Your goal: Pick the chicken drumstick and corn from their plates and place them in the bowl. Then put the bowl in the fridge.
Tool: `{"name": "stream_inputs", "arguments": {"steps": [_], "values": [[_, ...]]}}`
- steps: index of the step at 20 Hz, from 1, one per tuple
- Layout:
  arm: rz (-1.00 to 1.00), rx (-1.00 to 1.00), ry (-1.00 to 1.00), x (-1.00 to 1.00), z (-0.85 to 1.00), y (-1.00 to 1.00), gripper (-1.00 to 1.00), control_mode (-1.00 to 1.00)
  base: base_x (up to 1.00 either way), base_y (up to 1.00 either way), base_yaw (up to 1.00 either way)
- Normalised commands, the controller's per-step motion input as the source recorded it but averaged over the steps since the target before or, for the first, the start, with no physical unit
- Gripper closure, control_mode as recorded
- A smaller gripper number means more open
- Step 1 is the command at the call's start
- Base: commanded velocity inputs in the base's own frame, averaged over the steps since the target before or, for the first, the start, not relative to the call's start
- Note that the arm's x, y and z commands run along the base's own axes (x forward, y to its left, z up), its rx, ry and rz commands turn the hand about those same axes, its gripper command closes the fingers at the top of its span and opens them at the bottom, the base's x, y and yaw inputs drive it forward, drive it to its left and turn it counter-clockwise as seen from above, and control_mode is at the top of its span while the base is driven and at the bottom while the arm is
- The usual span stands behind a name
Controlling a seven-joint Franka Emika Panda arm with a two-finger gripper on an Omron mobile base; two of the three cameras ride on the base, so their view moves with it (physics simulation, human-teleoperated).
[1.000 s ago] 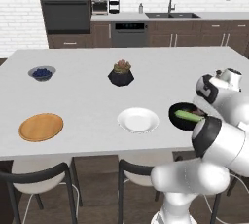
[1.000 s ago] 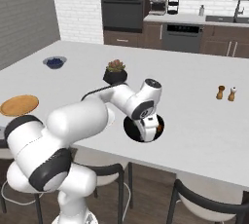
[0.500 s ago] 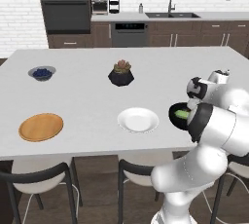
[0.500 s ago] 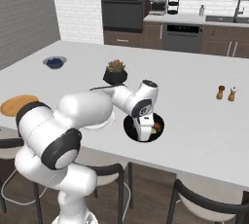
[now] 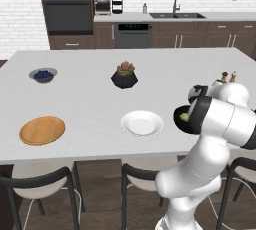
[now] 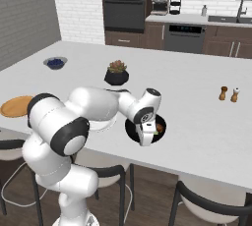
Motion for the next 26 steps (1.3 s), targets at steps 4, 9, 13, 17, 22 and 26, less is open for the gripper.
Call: {"name": "stream_inputs", "arguments": {"steps": [4,9,13,17,22,26], "values": [[0.00,0.00,0.00,0.29,-0.23,0.00,-1.00,-1.00,0.00,0.00,0.00],[0.00,0.00,0.00,0.37,-0.12,0.00,-1.00,-1.00,0.00,0.00,0.00],[0.00,0.00,-0.01,0.08,-0.24,0.00,-1.00,-1.00,0.00,0.00,0.00],[-0.01,0.00,-0.09,-0.29,-0.42,0.02,1.00,-1.00,0.00,0.00,0.00],[-0.03,0.00,-0.09,-0.13,-0.23,0.03,1.00,-1.00,0.00,0.00,0.00],[-0.01,0.00,-0.02,0.00,0.00,0.02,1.00,-1.00,0.00,0.00,0.00]]}}
